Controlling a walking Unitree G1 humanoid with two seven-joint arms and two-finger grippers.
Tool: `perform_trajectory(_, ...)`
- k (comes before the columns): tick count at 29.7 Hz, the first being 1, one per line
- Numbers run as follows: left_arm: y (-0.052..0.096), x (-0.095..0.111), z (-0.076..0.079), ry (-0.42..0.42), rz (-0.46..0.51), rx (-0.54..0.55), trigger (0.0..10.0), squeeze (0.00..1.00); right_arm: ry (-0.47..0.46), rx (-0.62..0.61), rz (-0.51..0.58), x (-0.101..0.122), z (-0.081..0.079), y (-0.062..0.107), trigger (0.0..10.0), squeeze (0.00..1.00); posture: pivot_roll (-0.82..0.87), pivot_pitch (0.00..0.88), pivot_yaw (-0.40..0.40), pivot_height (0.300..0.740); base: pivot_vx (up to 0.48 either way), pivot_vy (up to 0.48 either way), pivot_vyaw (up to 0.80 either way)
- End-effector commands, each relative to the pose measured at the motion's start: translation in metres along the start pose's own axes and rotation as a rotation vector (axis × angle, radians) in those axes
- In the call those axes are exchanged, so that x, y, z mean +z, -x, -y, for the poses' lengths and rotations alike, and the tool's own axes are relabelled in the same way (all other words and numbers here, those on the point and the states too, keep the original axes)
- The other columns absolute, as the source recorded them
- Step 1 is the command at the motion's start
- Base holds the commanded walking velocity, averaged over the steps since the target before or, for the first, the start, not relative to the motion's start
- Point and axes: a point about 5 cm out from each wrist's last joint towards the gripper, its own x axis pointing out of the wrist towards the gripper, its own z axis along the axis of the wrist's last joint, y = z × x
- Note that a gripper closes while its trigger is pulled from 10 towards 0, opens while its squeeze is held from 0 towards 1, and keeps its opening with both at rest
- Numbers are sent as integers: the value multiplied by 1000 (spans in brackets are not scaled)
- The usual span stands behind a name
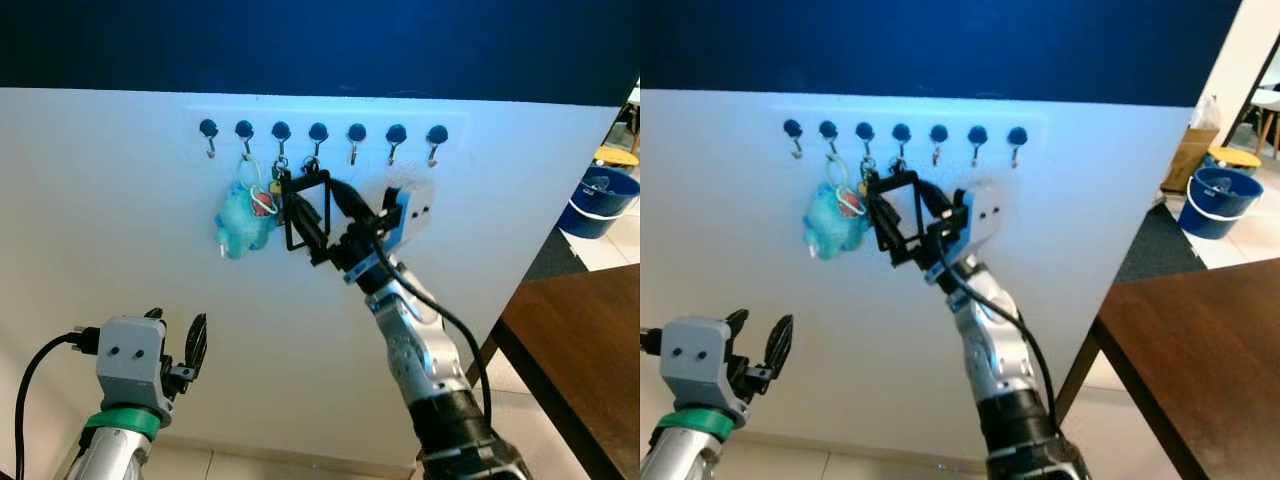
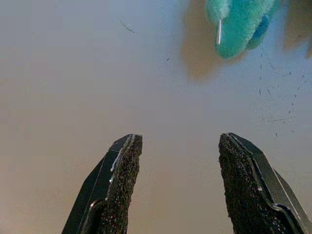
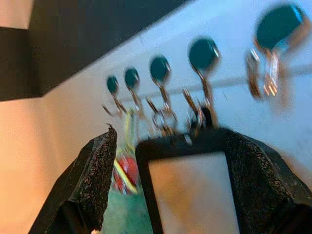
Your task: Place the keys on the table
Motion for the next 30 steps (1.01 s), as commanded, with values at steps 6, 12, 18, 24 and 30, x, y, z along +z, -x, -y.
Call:
perform_trajectory(6, 2, 1, -4, -12, -6, 14, 10000, 0, -30, 24, 8, -2, -6, -3, 1137, 0, -140, 88, 85, 740, 0, 0, 0)
perform_trajectory(12, 2, 1, -4, -11, -5, 15, 10000, 0, -37, 37, 5, -3, -6, -4, 0, 0, -137, 93, 86, 740, 0, 0, 0)
perform_trajectory(18, 2, 2, -4, -11, -4, 14, 10000, 0, -39, 37, 9, -3, -6, -4, 0, 0, -137, 93, 86, 740, 0, 0, 0)
perform_trajectory(24, 2, 3, -4, -12, -2, 15, 10000, 0, -38, 27, 20, 0, -5, -5, 0, 0, -138, 98, 86, 740, 0, 0, 0)
perform_trajectory(30, 3, 3, -4, -13, -2, 16, 10000, 0, -36, 4, 23, 1, -3, -5, 2627, 0, -135, 102, 86, 740, 0, 0, 0)
